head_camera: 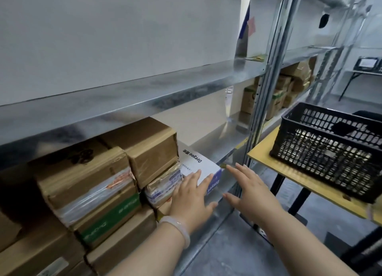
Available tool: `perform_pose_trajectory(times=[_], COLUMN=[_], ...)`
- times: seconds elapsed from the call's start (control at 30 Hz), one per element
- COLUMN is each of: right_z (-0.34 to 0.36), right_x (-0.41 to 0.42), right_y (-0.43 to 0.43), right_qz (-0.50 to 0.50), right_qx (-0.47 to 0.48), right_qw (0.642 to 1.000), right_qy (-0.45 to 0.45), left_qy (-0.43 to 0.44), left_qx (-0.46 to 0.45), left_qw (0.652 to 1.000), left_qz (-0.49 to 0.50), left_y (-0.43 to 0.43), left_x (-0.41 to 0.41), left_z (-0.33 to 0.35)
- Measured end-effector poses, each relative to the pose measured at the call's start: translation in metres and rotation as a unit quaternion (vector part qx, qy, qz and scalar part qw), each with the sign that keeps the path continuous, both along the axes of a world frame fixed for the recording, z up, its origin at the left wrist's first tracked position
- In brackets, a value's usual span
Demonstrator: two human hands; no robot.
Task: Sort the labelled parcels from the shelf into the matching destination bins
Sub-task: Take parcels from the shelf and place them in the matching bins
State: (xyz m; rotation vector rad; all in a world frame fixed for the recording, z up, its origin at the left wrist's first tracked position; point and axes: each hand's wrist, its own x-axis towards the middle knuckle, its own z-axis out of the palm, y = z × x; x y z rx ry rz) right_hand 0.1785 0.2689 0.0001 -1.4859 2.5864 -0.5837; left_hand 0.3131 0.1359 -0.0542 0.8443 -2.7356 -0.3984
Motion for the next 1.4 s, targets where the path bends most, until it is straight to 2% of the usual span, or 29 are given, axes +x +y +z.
perform_pose_trajectory(times=[0.17,0.37,0.6,0.7,0.8,0.9,1.0,1.13,1.2,1.3,1.4], right_z=[-0.018,-0.042,-0.066,-0.075,-0.085,-0.094,-0.099,-0.104,-0.104,-0.095,-0.081], right_x=[-0.054,-0.132,-0.169,-0.179,-0.185,-0.192,-0.193,-0.19,-0.187,-0.187,-0.193], right_y=[-0.067,-0.131,-0.186,-0.204,-0.215,-0.224,-0.23,-0.23,-0.224,-0.21,-0.187], right_qz=[0.068,0.139,0.253,0.28,0.286,0.288,0.29,0.256,0.246,0.233,0.218], right_qx=[-0.008,0.055,0.088,0.094,0.099,0.088,0.077,0.082,0.099,0.075,0.022], right_qw=[0.997,0.987,0.96,0.949,0.944,0.939,0.928,0.88,0.861,0.861,0.864], right_qy=[-0.022,-0.052,-0.087,-0.107,-0.134,-0.167,-0.222,-0.392,-0.434,-0.446,-0.454], left_qy=[0.003,0.007,-0.065,-0.103,-0.103,-0.087,-0.063,-0.04,0.001,0.062,0.106], left_qx=[0.025,0.071,0.098,0.102,0.095,0.107,0.142,0.224,0.263,0.27,0.25], left_qw=[0.999,0.986,0.946,0.935,0.934,0.931,0.903,0.865,0.853,0.854,0.872], left_qz=[0.042,0.153,0.302,0.324,0.328,0.337,0.4,0.448,0.451,0.44,0.408], left_y=[-0.027,-0.052,-0.077,-0.08,-0.083,-0.087,-0.089,-0.089,-0.089,-0.086,-0.074], left_x=[-0.043,-0.1,-0.133,-0.141,-0.149,-0.154,-0.153,-0.154,-0.156,-0.157,-0.161], left_z=[-0.012,-0.023,-0.041,-0.049,-0.051,-0.049,-0.046,-0.042,-0.039,-0.037,-0.032])
